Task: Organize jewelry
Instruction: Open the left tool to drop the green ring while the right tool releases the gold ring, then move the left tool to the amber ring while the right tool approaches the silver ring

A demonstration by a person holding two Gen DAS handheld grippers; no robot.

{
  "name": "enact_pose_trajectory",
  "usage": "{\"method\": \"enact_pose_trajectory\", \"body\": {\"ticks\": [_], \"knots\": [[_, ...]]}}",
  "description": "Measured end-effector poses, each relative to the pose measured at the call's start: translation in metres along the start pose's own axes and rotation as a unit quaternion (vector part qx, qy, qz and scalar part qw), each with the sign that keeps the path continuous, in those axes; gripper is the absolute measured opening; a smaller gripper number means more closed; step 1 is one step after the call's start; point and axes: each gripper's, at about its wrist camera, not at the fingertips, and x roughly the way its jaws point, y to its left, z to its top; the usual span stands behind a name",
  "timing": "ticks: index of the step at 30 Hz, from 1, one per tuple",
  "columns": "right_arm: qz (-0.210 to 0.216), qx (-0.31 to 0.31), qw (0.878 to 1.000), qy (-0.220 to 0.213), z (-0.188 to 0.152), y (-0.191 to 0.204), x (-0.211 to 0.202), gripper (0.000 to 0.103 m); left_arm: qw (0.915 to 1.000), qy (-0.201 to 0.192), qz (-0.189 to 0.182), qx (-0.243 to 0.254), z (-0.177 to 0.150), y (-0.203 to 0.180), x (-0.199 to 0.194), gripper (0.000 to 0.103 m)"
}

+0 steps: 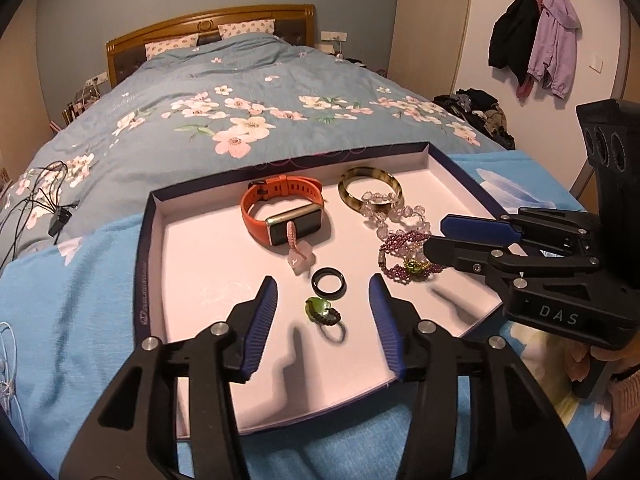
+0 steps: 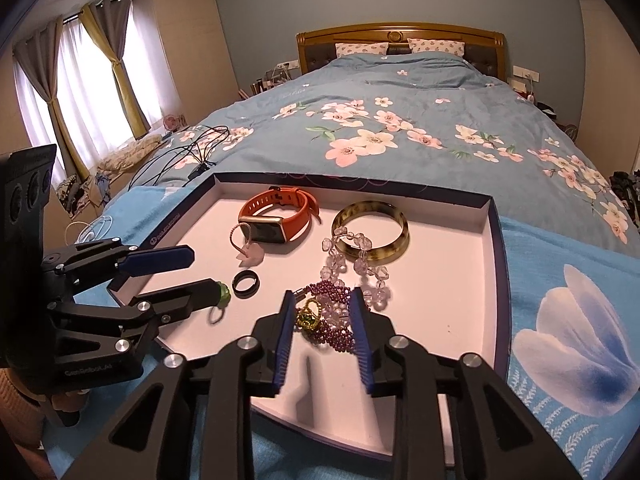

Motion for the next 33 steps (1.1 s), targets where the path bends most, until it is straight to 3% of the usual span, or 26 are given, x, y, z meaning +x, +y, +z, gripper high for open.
{"method": "enact_pose_trajectory", "body": {"ticks": [2, 17, 24, 33], "knots": [[0.002, 0.0, 1.0, -0.004, 0.0, 0.001, -0.005, 0.029, 0.9999, -0.008, 0.005, 0.005, 0.0, -0.002, -0.007, 0.055], [0.019, -0.014, 0.999, -0.035, -0.016, 0.014, -0.061, 0.041, 0.998, -0.058, -0.011, 0.024, -0.025, -0.002, -0.088, 0.067], [0.021, -0.036, 0.999, -0.02, -0.044, 0.03, -0.078, 0.042, 0.9976, -0.042, -0.028, 0.047, -0.06, -0.015, -0.103, 0.07], [0.02, -0.038, 0.999, 0.033, -0.09, 0.044, -0.072, 0.043, 0.9971, -0.009, -0.043, 0.062, -0.1, -0.033, -0.103, 0.075]]}}
